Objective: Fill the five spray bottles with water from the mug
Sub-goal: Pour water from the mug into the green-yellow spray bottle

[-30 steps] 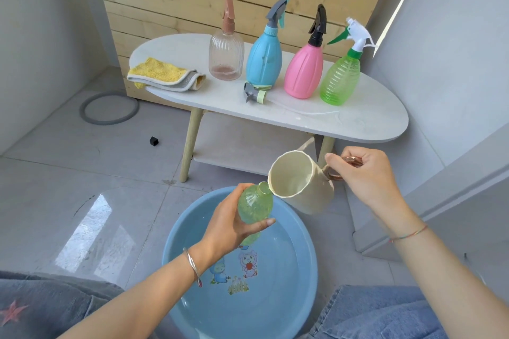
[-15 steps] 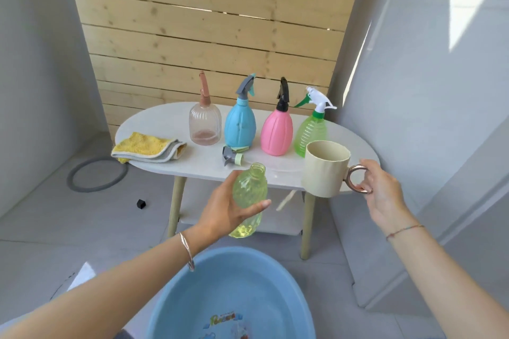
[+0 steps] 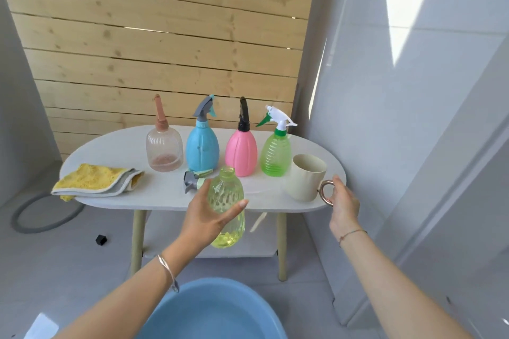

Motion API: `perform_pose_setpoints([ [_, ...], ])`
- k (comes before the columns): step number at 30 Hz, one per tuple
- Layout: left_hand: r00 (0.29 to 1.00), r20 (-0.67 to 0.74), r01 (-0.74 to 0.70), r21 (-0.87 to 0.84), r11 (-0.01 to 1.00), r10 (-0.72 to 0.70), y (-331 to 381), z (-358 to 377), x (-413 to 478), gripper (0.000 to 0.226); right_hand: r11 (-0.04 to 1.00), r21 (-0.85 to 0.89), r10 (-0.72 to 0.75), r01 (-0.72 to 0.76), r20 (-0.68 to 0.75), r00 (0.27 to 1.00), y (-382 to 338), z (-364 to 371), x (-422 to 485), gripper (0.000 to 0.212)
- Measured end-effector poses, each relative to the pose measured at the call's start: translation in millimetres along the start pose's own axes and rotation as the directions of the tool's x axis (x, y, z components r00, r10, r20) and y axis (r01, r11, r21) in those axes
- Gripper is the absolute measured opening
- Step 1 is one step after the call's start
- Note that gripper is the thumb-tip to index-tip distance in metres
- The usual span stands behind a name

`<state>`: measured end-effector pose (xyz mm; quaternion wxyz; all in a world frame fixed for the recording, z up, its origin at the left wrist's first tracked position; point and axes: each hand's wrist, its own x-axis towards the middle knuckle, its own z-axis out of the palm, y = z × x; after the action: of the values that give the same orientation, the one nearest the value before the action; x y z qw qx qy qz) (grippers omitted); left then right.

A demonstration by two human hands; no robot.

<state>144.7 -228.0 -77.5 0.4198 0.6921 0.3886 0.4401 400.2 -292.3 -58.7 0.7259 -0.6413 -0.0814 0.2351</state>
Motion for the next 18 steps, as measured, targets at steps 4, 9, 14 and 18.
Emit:
perform_pose_setpoints([
  [4, 1.000, 0.017, 0.011, 0.019, 1.000, -0.011, -0.5, 6.2, -1.0, 0.076, 1.000, 0.011, 0.013, -0.014, 0.047, 0.999, 11.5, 0.7, 4.0, 0.035],
  [9, 0.999, 0.027, 0.039, 0.010, 0.999, -0.039, -2.6, 8.0, -4.4, 0.080, 0.998, -0.061, -0.005, 0.011, 0.106, 0.994, 21.9, -0.6, 11.9, 0.042],
  [14, 0.998, 0.011, 0.066, 0.019, 0.998, -0.067, -5.2, 4.9, -8.9, 0.082, 0.988, -0.142, -0.042, 0.063, 0.144, 0.989, 25.2, -5.9, 20.4, 0.037],
  [18, 0.997, -0.005, 0.072, 0.025, 0.997, -0.072, -8.2, -7.4, -13.4, 0.093, 0.943, -0.228, -0.233, 0.241, 0.064, 0.970, 18.1, -5.9, 21.0, 0.040],
])
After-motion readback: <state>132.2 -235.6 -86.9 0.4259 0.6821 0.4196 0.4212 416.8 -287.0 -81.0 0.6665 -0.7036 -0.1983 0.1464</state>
